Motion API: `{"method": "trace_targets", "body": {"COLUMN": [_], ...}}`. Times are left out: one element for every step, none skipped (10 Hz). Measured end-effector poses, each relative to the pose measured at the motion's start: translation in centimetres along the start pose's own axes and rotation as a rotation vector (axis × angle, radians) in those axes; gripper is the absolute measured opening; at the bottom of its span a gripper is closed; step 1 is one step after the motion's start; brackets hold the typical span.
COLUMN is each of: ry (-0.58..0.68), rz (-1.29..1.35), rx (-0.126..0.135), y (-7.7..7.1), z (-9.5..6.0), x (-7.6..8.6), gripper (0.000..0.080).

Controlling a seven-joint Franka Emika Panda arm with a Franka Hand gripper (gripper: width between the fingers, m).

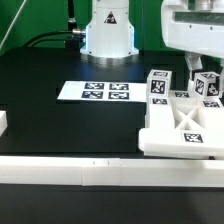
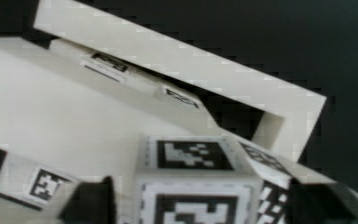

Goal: Assemble chair

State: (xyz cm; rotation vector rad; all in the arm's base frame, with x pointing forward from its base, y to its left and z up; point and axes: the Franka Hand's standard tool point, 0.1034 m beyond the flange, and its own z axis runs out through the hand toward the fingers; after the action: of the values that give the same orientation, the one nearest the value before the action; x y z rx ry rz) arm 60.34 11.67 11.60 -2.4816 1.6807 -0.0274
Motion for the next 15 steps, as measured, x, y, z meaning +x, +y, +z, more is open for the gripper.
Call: {"method": "trace_targets", "body": {"ry": [0.0,0.001,0.0,0.0,0.002,0.001,0.006,0.006,0.004,0.007,0.009,0.009,0.01,0.009,0.008], "rz": [-0.001,-0.089,-0.182,-0.267,-0.416,-0.556,-0.689,-0.804,-0.87,-1.003,-1.117,-1.215,-1.255,-1.292,-1.284], "rx": [-0.001,-0.002,-0.002,-0.003,-0.009,-0.009,-0.013,-0.014,-0.014,-0.022,-0.029,-0.031,-0.032,-0.032,-0.032], "y": [0.04,0.06,0.06,0.07,0.13,0.14,0.09,0.02,0.01,0.06,0.14,0.17,0.21,0.25,0.25], "z": [0.08,0.1,0.11,0.12,0.13,0.13,0.14,0.18,0.26,0.35,0.39,0.37,0.36,0.37,0.39], "x": [-0.01,0.01,0.01,0.01,0.0,0.05,-0.1,-0.43,-0.64,-0.7,-0.6,-0.48,-0.38,-0.21,-0.25], "gripper": [0.0603,0.0603,0.0642,0.0648,0.0648,0.0648,0.0648,0.0648,0.0648,0.0648,0.0648,0.0648,0.0648,0.0622,0.0622]}}
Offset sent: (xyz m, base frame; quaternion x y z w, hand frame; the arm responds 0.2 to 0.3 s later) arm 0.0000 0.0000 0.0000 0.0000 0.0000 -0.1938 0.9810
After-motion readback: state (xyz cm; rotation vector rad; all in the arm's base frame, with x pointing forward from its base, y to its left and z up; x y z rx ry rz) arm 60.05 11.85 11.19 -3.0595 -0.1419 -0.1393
